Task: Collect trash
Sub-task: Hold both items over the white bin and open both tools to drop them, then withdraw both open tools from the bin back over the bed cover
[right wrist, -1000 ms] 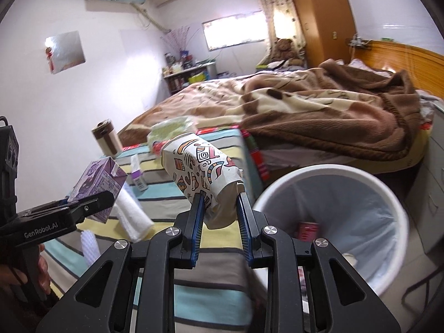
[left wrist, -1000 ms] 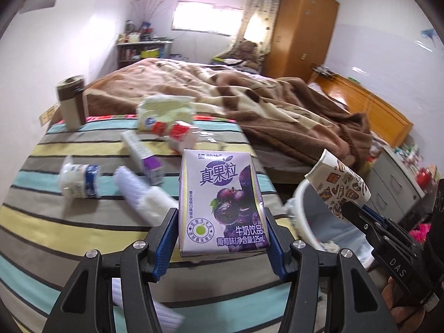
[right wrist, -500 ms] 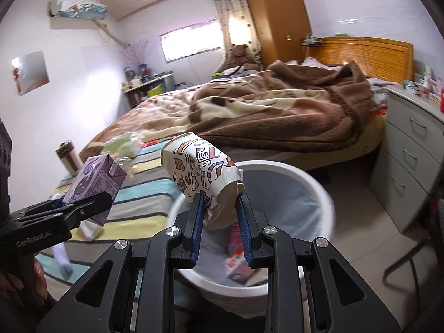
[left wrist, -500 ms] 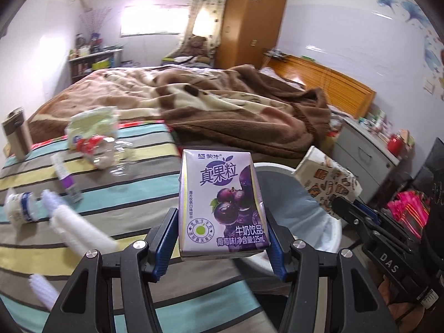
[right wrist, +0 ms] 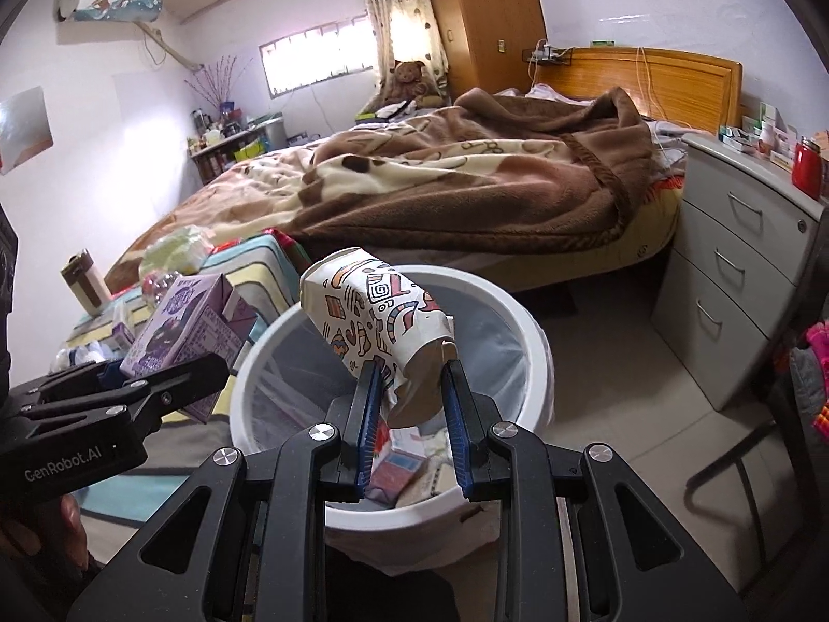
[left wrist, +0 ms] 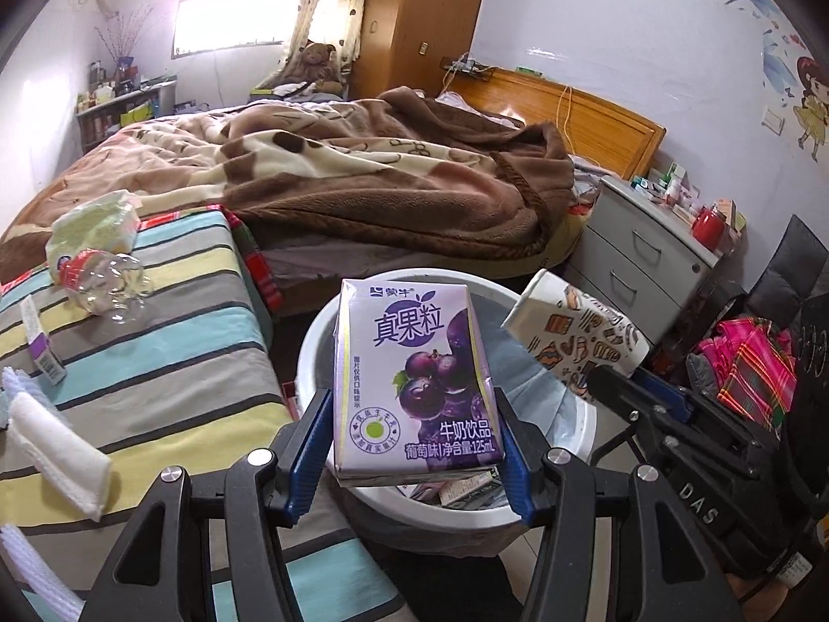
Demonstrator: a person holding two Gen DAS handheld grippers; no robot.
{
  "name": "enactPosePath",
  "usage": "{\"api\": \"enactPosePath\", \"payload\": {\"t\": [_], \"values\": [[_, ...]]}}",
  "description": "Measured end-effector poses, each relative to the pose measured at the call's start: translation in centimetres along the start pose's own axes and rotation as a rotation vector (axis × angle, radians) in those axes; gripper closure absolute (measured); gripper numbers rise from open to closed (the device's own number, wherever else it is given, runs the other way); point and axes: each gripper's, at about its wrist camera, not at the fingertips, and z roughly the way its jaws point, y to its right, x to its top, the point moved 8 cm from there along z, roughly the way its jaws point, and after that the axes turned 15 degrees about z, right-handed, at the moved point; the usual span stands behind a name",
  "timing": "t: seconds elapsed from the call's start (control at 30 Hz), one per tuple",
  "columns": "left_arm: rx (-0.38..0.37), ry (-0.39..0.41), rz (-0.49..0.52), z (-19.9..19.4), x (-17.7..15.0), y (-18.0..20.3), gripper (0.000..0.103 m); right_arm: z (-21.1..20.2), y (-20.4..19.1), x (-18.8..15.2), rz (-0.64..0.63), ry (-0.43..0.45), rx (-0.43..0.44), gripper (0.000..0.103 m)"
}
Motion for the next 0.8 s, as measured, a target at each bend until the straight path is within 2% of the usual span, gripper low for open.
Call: {"api": "enactPosePath", "payload": {"t": [0.17, 0.4, 0.43, 0.5, 0.57, 0.8], "values": [[-0.011, -0.017, 0.003, 1.1, 0.1, 0.3, 0.045, 0.3, 0.6, 0.0, 0.002, -0.01, -0.025, 0.078], [-0.024, -0.002, -0.011, 1.1, 0.2, 0.2, 0.042, 0.5, 1.1, -0.2, 0.0, -0.024, -0.058, 0.076], [-0.023, -0.003, -0.016, 1.1, 0.1, 0.1, 0.039, 0.5, 1.1, -0.2, -0.002, -0.024, -0.061, 0.075], [-0.023, -0.005, -0.025, 1.0, 0.0, -0.2, 0.037, 0.5, 1.0, -0.3, -0.002, -0.027, -0.058, 0.06], [-0.019, -0.005, -0.03, 0.8, -0.1, -0.5, 0.037, 0.4, 0.9, -0.3, 0.0, -0.028, -0.051, 0.054], [-0.006, 0.007, -0.043, -0.6, -0.5, -1.2, 0.037, -0.2, 0.1, -0.1, -0.003, -0.011, -0.038, 0.054]]}}
